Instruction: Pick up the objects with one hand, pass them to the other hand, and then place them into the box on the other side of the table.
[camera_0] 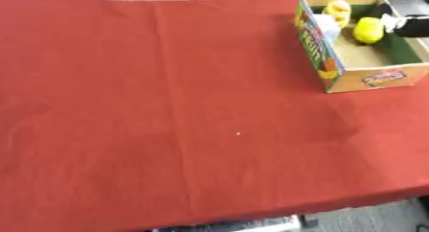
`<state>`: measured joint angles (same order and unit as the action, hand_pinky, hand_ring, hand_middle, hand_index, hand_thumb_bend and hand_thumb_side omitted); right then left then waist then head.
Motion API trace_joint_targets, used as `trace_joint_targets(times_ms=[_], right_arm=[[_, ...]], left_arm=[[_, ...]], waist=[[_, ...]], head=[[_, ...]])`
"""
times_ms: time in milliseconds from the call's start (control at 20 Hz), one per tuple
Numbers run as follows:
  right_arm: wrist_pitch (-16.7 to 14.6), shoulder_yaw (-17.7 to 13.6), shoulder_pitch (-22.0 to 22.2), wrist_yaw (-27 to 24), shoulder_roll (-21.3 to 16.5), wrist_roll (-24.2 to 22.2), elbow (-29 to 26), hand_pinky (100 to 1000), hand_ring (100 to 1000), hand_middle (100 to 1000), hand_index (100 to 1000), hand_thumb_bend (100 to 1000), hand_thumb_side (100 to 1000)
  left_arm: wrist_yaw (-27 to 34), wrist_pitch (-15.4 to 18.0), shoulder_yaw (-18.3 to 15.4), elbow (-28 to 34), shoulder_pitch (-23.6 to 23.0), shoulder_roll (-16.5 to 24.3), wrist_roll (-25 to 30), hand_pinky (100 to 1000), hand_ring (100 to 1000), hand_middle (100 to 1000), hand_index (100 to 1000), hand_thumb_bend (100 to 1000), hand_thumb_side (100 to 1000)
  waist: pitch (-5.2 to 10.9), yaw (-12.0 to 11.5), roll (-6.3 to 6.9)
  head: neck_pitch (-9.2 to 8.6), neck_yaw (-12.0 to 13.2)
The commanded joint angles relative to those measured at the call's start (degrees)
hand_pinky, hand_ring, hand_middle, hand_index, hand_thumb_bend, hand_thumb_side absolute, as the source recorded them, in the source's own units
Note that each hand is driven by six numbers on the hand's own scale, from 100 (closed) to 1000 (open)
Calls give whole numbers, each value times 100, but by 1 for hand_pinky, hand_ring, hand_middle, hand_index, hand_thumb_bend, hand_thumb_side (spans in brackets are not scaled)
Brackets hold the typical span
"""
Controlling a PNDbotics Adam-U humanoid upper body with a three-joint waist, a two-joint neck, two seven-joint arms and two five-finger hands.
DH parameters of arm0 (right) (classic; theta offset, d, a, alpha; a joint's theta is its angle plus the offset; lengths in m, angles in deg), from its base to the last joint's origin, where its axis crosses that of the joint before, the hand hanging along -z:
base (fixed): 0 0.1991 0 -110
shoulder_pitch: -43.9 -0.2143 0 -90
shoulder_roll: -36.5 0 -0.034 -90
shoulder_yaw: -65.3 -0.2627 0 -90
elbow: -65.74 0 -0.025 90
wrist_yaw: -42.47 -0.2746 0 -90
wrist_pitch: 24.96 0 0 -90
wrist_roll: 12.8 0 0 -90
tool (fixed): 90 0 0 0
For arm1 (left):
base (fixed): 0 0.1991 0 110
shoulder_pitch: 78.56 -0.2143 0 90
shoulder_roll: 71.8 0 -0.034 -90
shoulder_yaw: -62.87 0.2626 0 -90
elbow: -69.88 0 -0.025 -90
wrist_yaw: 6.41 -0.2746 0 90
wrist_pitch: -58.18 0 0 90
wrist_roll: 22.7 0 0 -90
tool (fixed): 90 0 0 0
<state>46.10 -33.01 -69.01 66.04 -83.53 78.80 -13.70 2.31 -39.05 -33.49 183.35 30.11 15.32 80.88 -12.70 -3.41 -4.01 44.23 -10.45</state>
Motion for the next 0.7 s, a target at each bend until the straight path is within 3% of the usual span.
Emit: trace_joint_targets(times_ms=[50,400,700], right_arm=[[118,-474,418,-319,122,719,-1238,883,787,850,991,100,294],[515,-834,1751,-440,1877,1451,-3186,830,711,771,947,100,470],[689,-648,2329,-486,3286,1423,-3509,786,629,696,904,100,470]], left_arm=[[-158,68,-84,111,18,-25,-114,679,714,649,813,100,912],[-482,214,-47,111,-217,-148,-299,675,711,645,809,100,877],[-683,188,-36,89,-495,-261,-423,671,708,640,808,100,893]], waist=[[119,62,-105],[333,210,-165],[556,359,-135]], head=[[-11,338],[-11,962],[-11,1500]])
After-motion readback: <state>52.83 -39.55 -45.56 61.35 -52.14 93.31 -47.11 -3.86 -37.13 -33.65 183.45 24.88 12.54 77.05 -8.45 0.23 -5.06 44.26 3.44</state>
